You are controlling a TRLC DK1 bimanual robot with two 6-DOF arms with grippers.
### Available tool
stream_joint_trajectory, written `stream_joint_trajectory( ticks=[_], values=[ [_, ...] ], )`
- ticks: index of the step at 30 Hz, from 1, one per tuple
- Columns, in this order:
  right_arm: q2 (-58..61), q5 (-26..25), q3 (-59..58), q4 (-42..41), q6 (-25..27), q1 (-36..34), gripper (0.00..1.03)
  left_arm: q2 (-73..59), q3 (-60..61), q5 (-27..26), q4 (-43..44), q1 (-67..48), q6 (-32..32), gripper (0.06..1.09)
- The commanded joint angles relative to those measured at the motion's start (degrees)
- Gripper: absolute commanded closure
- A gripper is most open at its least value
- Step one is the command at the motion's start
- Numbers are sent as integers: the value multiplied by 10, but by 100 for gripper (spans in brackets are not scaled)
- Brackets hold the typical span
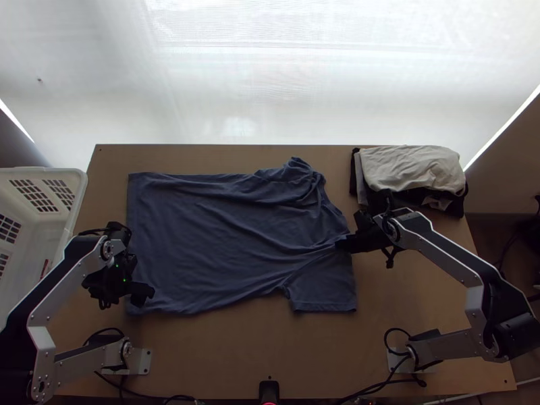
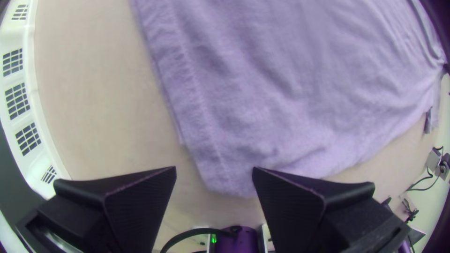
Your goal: Fold the t-shirt
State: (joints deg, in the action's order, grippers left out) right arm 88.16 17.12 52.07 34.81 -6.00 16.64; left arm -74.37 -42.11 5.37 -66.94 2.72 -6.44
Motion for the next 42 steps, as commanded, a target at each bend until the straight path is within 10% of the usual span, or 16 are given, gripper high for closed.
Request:
stream_joint_trajectory(
  ticks=[1,7,8,11,37,42],
  values=[
    [3,-3,5,0,0,1,100,-13,-3,-26,5,-26,13,29],
    [4,-4,6,0,0,-3,100,-32,1,-26,-4,-31,15,29],
    [4,-4,6,0,1,-4,100,-31,1,-25,-4,-31,13,37],
    [4,-4,4,0,1,-6,100,-24,-4,-19,21,-28,14,106],
    [-175,16,120,56,-8,-63,100,97,-192,-58,66,100,65,105],
    [-240,35,172,82,-12,-21,100,174,-264,-137,57,82,92,105]
  ],
)
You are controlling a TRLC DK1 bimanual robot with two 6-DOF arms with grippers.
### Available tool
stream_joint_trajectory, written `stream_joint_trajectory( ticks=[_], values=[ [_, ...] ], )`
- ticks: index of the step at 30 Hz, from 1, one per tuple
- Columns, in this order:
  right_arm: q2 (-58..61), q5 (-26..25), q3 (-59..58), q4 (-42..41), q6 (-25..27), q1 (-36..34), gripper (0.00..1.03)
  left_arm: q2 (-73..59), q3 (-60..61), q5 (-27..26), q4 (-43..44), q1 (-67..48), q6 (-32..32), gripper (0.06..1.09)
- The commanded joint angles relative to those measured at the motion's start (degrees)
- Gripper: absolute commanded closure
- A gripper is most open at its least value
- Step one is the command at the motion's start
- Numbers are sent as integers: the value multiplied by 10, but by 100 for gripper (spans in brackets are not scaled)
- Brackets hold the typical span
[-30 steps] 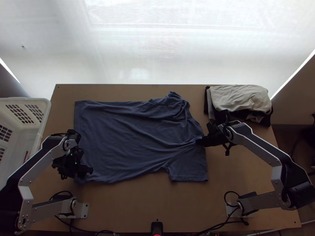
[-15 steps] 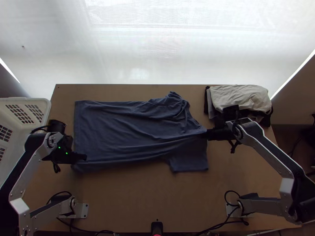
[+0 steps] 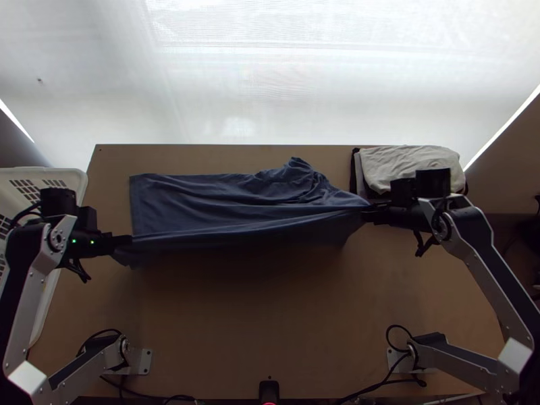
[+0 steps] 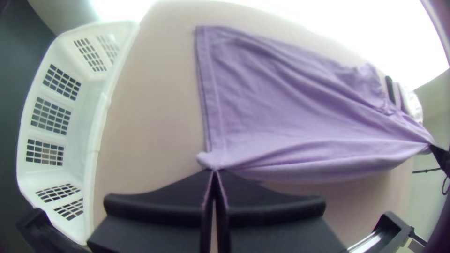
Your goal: Fold the t-shirt
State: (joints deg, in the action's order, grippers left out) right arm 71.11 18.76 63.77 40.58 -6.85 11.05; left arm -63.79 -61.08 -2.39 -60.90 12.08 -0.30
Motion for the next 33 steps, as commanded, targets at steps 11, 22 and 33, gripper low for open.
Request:
stream_joint_trajectory(
  ticks=[11,22,33],
  values=[
    [-244,13,114,164,4,93,100,206,-151,-98,-148,-78,64,105],
    [-374,-44,211,196,29,81,100,333,-219,-127,-106,-79,88,105],
    [-394,-46,370,205,34,18,100,409,-275,-126,-19,-86,172,105]
  ],
)
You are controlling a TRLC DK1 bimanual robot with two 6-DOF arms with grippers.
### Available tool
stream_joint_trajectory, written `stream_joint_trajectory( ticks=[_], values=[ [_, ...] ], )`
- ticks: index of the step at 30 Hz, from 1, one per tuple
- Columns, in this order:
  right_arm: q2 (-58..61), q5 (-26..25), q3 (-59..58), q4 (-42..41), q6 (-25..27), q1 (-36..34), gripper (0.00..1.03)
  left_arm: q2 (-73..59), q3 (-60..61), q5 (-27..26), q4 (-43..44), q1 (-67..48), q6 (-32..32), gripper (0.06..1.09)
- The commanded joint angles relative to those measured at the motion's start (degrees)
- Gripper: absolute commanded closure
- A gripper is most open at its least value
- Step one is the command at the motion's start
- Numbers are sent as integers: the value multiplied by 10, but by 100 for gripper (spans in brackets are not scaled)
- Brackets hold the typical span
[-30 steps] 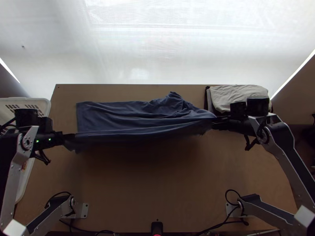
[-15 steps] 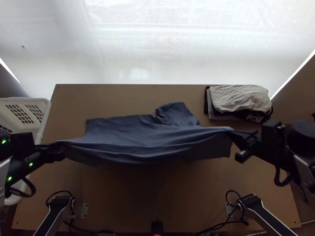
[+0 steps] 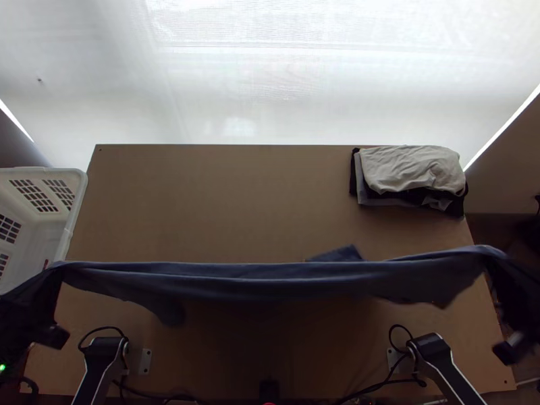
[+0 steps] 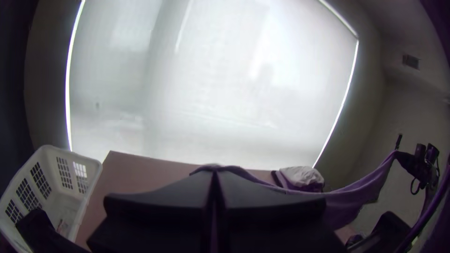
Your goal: Fold the t-shirt
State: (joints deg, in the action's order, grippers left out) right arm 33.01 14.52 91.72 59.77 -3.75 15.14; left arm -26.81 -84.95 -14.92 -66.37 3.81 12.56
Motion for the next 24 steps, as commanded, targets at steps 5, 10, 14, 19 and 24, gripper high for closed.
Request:
stream_joint_trajectory(
  ticks=[5,10,14,19,24],
  values=[
    [-30,-4,129,51,0,-25,100,53,-54,-1,23,-4,54,105],
    [-25,-4,196,89,-2,-29,100,50,-89,-1,9,-6,57,105],
    [-8,-4,250,97,-2,-38,100,44,-102,0,10,-7,58,105],
    [5,-3,272,83,-18,-41,100,45,-110,1,29,-8,63,105],
    [27,-3,324,86,-30,-41,100,46,-122,0,31,-9,63,105]
  ],
)
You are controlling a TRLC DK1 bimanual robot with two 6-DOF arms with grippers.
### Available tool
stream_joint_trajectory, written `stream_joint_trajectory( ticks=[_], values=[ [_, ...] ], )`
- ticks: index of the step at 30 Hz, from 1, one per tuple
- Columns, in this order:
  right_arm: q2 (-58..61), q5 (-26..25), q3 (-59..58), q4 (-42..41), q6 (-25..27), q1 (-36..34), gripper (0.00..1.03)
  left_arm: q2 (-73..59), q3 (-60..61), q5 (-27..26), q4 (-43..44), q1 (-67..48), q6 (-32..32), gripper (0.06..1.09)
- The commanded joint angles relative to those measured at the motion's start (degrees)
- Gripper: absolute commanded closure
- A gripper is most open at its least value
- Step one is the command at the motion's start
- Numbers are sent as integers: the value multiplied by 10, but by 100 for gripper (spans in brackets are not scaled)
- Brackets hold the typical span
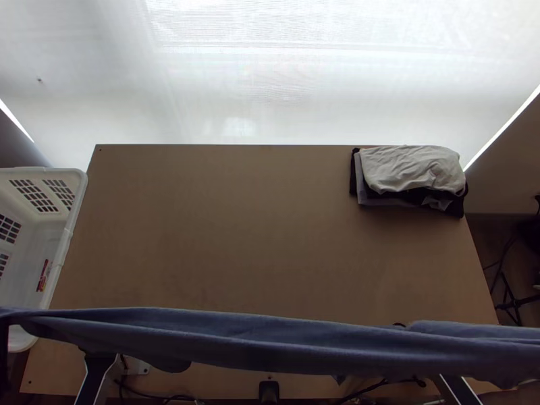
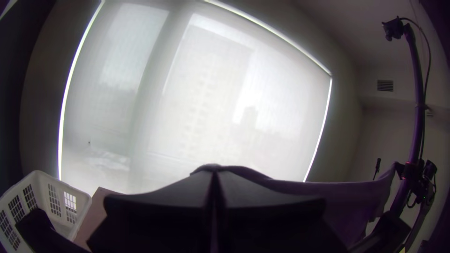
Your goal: Fold the t-shirt
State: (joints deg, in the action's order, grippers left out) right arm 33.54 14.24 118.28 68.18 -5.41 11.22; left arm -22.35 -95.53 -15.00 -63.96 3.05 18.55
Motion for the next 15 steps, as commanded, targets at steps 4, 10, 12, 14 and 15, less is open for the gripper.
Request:
stream_joint_trajectory(
  ticks=[4,10,12,14,15],
  values=[
    [21,0,77,20,-16,0,100,6,-25,-1,6,-2,6,105],
    [21,0,100,63,-17,0,100,13,-38,-4,-10,-3,6,105],
    [15,1,81,70,-21,3,100,16,-35,-3,-17,-3,6,105],
    [6,4,40,67,-30,6,100,15,-27,-3,-23,-3,6,105],
    [2,7,11,61,-33,8,100,14,-18,-3,-24,-3,5,105]
  ],
)
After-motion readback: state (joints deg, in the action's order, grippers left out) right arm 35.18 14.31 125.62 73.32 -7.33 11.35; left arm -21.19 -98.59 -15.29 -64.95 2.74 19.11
